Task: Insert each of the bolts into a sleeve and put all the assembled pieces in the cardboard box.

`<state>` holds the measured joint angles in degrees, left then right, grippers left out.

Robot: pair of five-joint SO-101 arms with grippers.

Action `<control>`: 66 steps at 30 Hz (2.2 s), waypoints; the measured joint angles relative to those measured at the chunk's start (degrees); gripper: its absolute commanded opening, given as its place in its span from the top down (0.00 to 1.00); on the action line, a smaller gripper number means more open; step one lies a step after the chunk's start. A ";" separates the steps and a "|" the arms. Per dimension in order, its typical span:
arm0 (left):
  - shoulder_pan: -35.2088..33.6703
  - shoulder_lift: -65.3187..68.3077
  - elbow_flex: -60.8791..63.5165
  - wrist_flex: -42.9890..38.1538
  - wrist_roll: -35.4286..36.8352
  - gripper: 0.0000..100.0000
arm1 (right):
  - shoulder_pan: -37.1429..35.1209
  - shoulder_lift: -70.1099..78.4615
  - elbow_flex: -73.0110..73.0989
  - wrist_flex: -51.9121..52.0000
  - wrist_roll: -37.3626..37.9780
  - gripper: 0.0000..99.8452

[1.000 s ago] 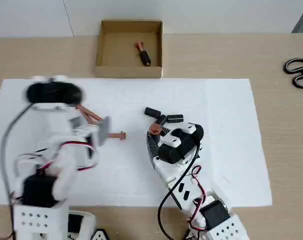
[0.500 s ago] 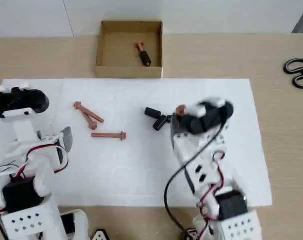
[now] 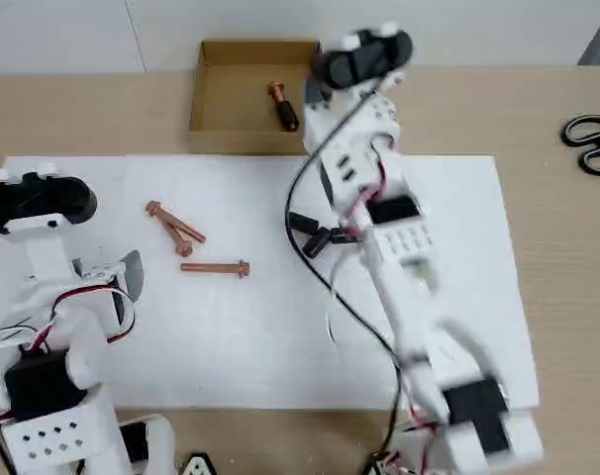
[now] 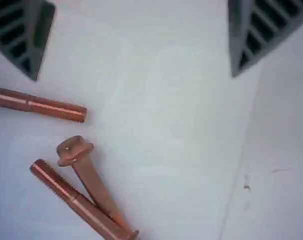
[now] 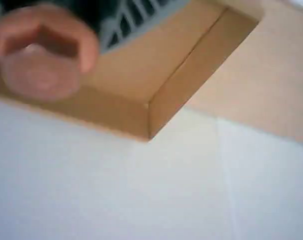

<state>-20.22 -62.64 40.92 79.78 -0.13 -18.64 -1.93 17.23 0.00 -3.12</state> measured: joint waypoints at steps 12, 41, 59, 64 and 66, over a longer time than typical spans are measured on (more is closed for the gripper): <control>0.00 0.00 0.00 0.00 0.00 0.77 | 0.09 42.55 -34.73 -5.19 0.00 1.00; 0.00 0.00 0.18 0.00 0.00 0.77 | 0.18 56.70 -50.11 1.23 0.00 0.81; 0.00 0.00 0.18 0.00 0.00 0.77 | 3.34 56.70 -71.74 27.87 0.00 0.81; 0.00 0.00 0.18 0.00 0.00 0.77 | 4.57 56.70 -86.07 47.91 0.00 0.81; 0.00 0.00 0.09 0.00 0.00 0.77 | 4.75 56.70 -93.10 56.53 0.00 0.81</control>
<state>-20.22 -62.64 41.01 79.78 -0.13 -13.89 54.77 -75.87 56.53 -3.12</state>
